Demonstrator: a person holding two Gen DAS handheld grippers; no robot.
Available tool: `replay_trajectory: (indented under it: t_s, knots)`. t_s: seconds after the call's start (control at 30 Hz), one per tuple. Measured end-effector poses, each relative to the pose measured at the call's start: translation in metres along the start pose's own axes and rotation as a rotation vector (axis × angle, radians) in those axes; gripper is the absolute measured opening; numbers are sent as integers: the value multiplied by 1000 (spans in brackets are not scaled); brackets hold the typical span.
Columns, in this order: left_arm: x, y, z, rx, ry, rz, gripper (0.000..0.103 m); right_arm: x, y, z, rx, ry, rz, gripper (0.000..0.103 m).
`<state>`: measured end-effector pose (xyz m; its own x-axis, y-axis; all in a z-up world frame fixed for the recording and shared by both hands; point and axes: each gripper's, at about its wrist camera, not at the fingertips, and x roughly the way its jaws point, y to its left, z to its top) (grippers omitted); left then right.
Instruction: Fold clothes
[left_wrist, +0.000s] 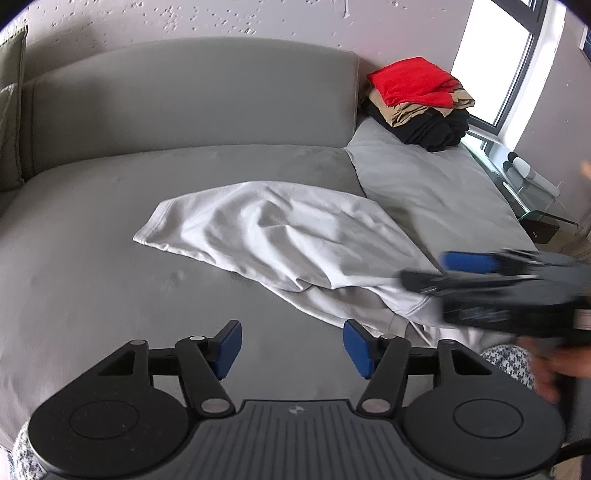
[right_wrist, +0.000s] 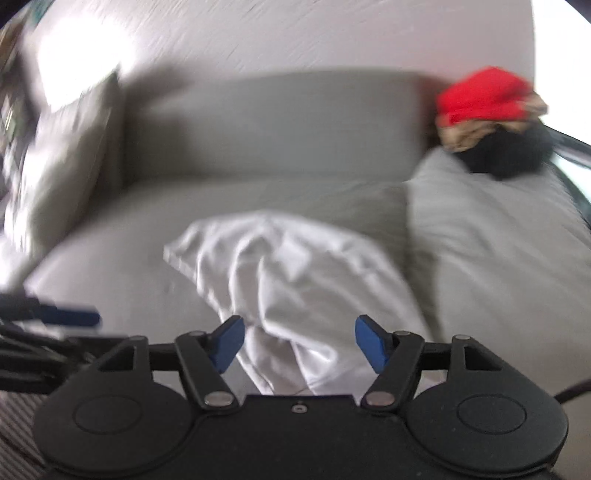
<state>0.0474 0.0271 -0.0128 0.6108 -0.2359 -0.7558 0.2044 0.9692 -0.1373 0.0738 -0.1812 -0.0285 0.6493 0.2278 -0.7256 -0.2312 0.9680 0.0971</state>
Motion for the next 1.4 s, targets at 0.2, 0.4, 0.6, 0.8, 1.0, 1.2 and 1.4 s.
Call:
replay_trajectory:
  t_s: [0.2, 0.4, 0.6, 0.8, 1.0, 1.2, 1.4]
  knots:
    - [8, 16, -5, -22, 11, 8, 58, 70, 23, 6, -188, 143, -42, 59]
    - [18, 25, -6, -35, 15, 12, 58, 110, 31, 33, -182, 161, -101, 6]
    - [22, 25, -7, -33, 5, 10, 58, 61, -89, 74, 451, -124, -172, 3]
    - [25, 8, -5, 2, -24, -46, 58, -2, -193, 19, 739, -162, -429, 3]
    - [31, 6, 0, -24, -9, -67, 58, -51, -181, -28, 675, -111, -427, 37]
    - [-3, 5, 10, -42, -4, -189, 64, -92, -116, -52, 635, -121, -105, 50]
    - [-13, 10, 9, -7, -22, -138, 72, -60, -73, -72, 721, -33, 171, 47]
